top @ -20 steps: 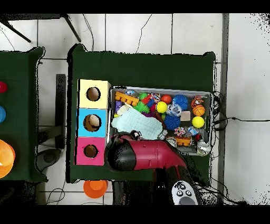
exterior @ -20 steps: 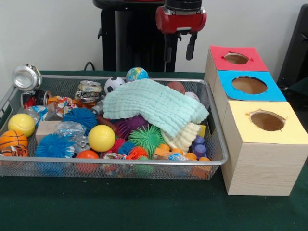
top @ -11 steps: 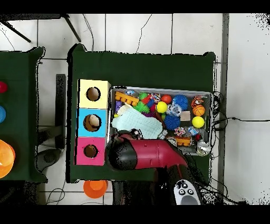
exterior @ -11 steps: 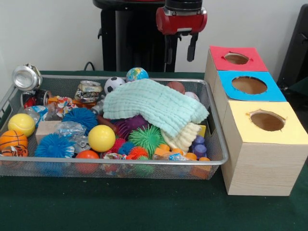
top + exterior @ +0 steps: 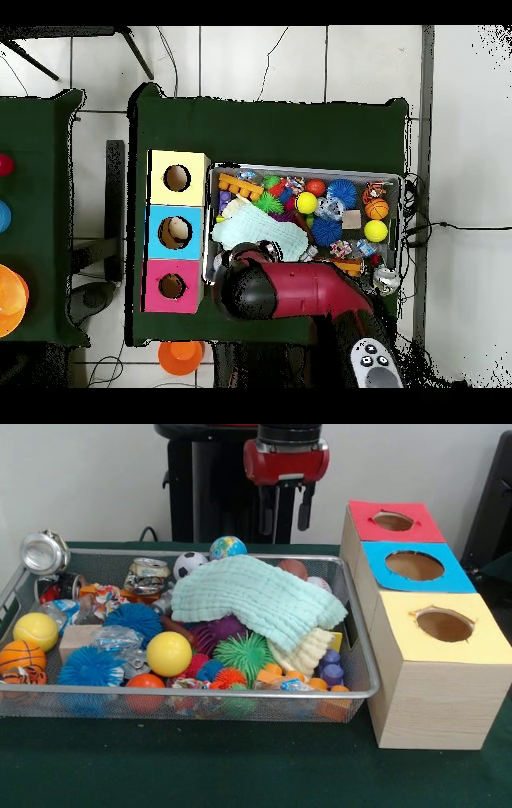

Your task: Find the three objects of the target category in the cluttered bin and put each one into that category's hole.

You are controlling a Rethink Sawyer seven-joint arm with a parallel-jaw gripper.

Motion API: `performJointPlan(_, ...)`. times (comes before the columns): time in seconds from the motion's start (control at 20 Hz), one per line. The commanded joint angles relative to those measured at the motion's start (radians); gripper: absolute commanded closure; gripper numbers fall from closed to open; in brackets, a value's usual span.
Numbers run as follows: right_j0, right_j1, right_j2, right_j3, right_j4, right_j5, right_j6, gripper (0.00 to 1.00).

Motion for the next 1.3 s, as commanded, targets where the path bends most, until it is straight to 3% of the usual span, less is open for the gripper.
performJointPlan(0.05,-0.137,0.056,0.134,0.011,-0.105,-0.034,-0.089,0.0)
performJointPlan(0.6,-0.33,0.035,0.287,-0.017,-0.147,0.102,-0.185,0.0)
performJointPlan(0.9,-0.323,-0.015,0.321,0.0,-0.144,0.145,-0.152,0.0)
performJointPlan(1.3,-0.33,0.004,0.327,0.003,-0.178,0.125,-0.132,0.0)
